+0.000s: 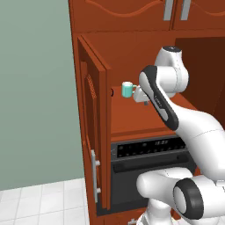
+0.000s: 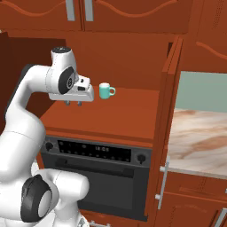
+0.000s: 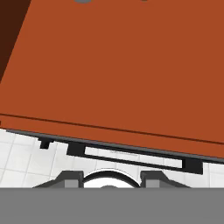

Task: Pick the mug on the counter and place it in the cabinet with the handle facing the right, like the mugs already inside.

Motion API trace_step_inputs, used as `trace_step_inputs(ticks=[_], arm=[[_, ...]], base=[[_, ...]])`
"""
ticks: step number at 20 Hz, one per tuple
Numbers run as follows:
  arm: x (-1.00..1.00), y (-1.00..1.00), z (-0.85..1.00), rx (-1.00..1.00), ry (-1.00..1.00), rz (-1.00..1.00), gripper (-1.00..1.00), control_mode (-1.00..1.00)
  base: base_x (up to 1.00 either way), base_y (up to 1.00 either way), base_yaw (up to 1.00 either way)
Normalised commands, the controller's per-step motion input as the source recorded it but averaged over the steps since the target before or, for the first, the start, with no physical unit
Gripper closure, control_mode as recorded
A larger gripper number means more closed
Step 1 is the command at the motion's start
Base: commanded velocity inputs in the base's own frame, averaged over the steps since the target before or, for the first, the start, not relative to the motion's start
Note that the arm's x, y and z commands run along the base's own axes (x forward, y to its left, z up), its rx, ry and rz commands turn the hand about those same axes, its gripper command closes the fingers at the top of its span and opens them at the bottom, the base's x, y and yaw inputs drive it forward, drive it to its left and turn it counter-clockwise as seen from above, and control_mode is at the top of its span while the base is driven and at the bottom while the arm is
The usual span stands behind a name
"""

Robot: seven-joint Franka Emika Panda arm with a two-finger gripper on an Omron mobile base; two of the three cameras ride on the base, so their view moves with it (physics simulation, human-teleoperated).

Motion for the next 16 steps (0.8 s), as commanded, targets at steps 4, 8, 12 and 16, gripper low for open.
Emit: trace_step_inputs(ticks=[4,8,12,16], arm=[[0.00,0.00,0.00,0.00,0.00,0.00,-1.00,1.00],[0.00,0.00,0.00,0.00,0.00,0.00,-1.00,1.00],[0.00,0.00,0.00,0.00,0.00,0.00,-1.00,1.00],[0.00,0.00,0.00,0.00,0.00,0.00,-1.00,1.00]], base=[[-0.05,0.00,0.00],[-0.15,0.00,0.00],[-0.28,0.00,0.00],[-0.40,0.00,0.00]])
